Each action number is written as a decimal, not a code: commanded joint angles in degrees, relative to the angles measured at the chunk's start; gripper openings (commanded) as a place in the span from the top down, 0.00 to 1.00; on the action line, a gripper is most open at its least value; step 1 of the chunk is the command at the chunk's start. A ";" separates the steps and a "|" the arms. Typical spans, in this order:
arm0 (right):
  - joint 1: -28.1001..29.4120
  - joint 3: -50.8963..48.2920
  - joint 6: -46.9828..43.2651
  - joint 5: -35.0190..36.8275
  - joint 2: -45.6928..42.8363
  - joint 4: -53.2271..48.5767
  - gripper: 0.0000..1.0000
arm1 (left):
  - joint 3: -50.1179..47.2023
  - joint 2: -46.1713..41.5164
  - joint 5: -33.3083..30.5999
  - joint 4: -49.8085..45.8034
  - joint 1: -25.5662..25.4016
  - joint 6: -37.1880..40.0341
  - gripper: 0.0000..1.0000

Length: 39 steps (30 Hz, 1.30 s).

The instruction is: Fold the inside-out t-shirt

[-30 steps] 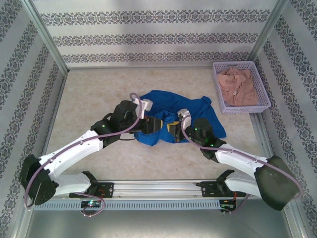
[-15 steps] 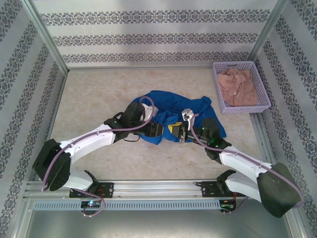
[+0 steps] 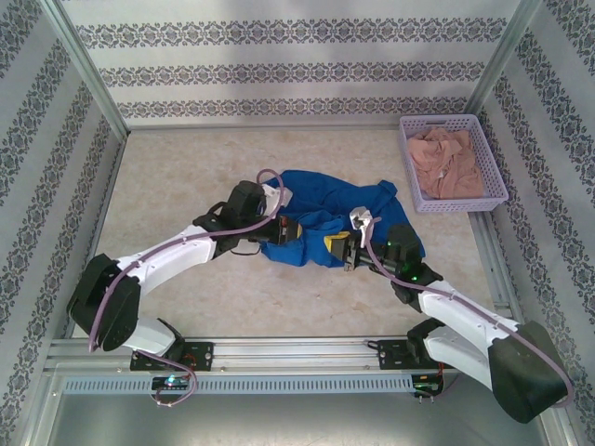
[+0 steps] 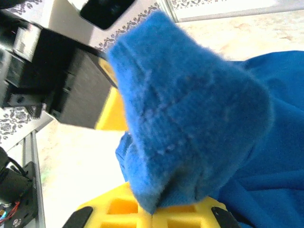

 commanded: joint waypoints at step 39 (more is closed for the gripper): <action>33.19 26.83 -19.33 50.94 9.99 -35.19 0.56 | -5.36 -17.81 9.71 6.09 4.60 -2.17 1.00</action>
